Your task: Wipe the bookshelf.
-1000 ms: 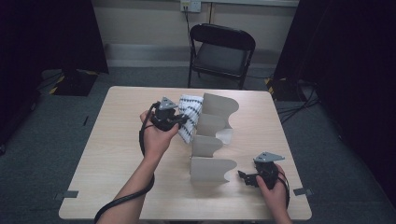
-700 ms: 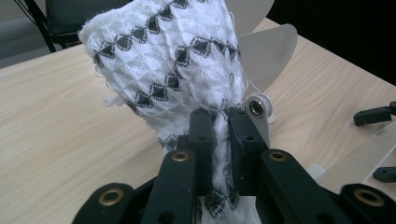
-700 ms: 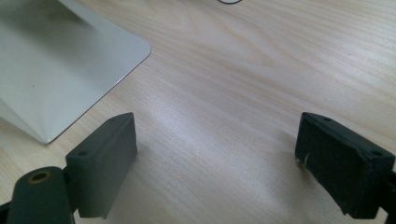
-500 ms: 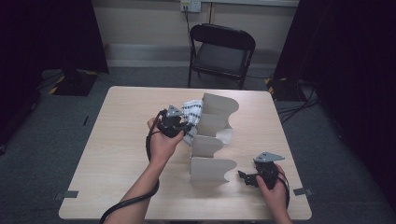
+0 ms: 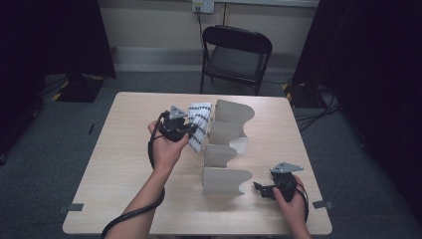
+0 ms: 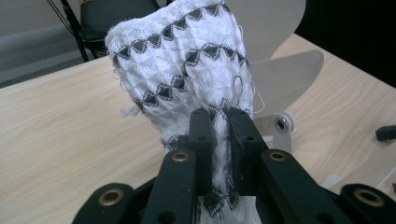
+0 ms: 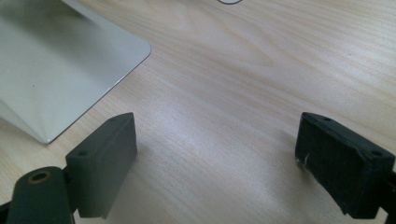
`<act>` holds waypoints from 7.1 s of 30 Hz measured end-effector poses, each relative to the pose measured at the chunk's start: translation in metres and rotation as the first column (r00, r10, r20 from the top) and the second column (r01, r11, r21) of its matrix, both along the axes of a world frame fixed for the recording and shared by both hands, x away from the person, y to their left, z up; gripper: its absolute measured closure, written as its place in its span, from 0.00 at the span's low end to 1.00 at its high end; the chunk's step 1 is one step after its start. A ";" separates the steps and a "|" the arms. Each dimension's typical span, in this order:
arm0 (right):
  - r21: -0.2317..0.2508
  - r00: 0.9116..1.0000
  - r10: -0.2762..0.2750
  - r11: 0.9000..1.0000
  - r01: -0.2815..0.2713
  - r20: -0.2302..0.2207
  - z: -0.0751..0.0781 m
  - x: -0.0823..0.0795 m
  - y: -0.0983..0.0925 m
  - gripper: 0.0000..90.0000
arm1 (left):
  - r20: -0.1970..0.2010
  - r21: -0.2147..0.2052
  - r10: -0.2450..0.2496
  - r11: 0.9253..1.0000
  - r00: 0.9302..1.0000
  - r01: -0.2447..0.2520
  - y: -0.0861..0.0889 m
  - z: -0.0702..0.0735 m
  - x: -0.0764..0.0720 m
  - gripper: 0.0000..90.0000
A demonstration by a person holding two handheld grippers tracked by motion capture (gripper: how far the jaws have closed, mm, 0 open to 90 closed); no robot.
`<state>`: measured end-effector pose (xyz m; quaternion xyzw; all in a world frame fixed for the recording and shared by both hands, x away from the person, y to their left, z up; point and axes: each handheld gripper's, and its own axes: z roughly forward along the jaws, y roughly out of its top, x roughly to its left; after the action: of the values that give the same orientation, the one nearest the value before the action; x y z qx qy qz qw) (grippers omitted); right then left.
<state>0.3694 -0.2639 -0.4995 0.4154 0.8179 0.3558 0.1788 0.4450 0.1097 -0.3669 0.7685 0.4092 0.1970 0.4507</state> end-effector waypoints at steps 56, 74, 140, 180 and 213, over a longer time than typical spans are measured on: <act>0.000 1.000 0.000 1.000 0.000 0.000 0.000 0.000 0.000 0.13 | -0.175 0.042 -0.046 0.998 0.983 0.054 -0.011 -0.090 0.002 0.90; 0.000 1.000 0.000 1.000 0.000 0.000 0.000 0.000 0.000 0.13 | 0.003 -0.018 -0.059 0.998 0.998 0.059 -0.014 -0.010 0.014 0.90; 0.000 1.000 0.000 1.000 0.000 0.000 0.000 0.000 0.000 0.13 | -0.121 0.080 0.007 0.997 0.993 0.003 0.006 -0.105 0.006 0.56; 0.000 1.000 0.000 1.000 0.000 0.000 0.000 0.000 0.000 0.13 | 0.021 0.041 -0.057 0.998 0.998 0.056 -0.017 -0.005 0.027 0.88; 0.000 1.000 0.000 1.000 0.000 0.000 0.000 0.000 0.000 0.13 | -0.160 0.125 -0.082 0.987 0.984 0.103 -0.031 -0.111 0.024 0.88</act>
<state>0.3693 -0.2639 -0.4995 0.4153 0.8179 0.3558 0.1789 0.4688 0.0787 -0.4782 0.8279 0.3928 0.1423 0.3743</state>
